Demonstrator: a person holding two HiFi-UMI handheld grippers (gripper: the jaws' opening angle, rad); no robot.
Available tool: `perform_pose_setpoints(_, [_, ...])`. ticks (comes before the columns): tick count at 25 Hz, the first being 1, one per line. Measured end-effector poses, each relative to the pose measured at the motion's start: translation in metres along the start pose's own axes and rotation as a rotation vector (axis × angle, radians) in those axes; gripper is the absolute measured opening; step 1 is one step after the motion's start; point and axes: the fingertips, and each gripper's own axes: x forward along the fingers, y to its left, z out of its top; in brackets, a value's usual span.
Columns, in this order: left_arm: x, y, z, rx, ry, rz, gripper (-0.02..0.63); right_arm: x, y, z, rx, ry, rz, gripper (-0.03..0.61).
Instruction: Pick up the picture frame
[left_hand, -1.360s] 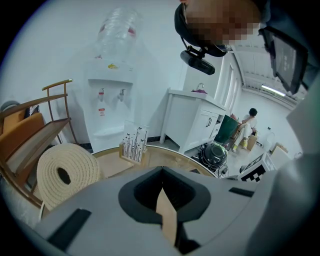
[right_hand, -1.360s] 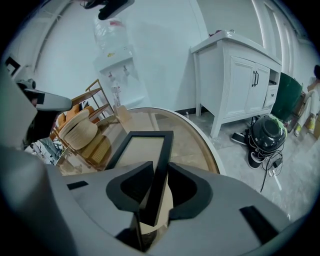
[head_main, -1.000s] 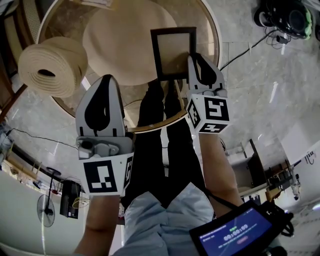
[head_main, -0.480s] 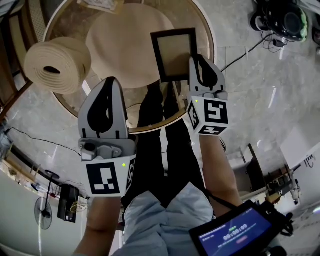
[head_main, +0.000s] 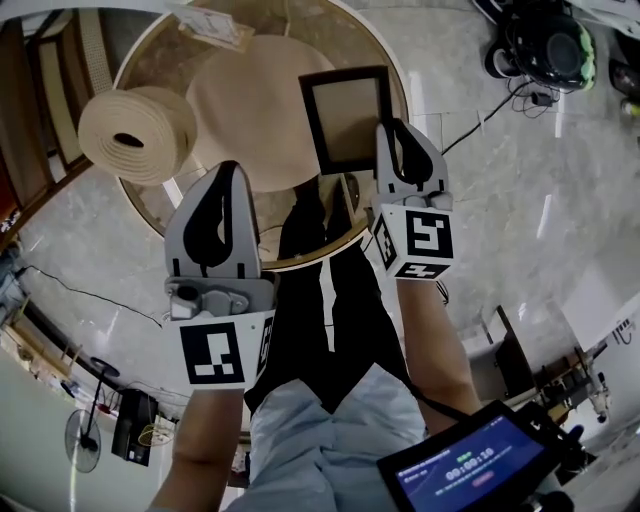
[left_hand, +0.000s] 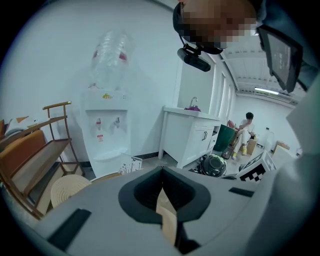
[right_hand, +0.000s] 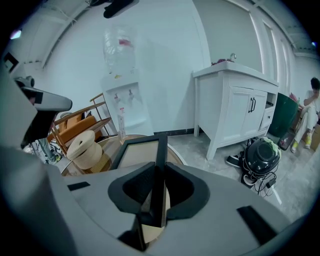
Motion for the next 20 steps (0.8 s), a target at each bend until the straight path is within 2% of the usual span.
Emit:
perform_pose_setpoints(5, [-0.018, -0.007, 0.031, 0.02, -0.047, 0.004, 0.011, -0.026, 0.005, 0.041, -0.014, -0.065, 0.007, 0.078])
perform_pose_setpoints(20, [-0.096, -0.002, 0.128, 0.056, -0.202, 0.135, 0.011, -0.129, 0.04, 0.165, -0.062, -0.279, 0.071, 0.078])
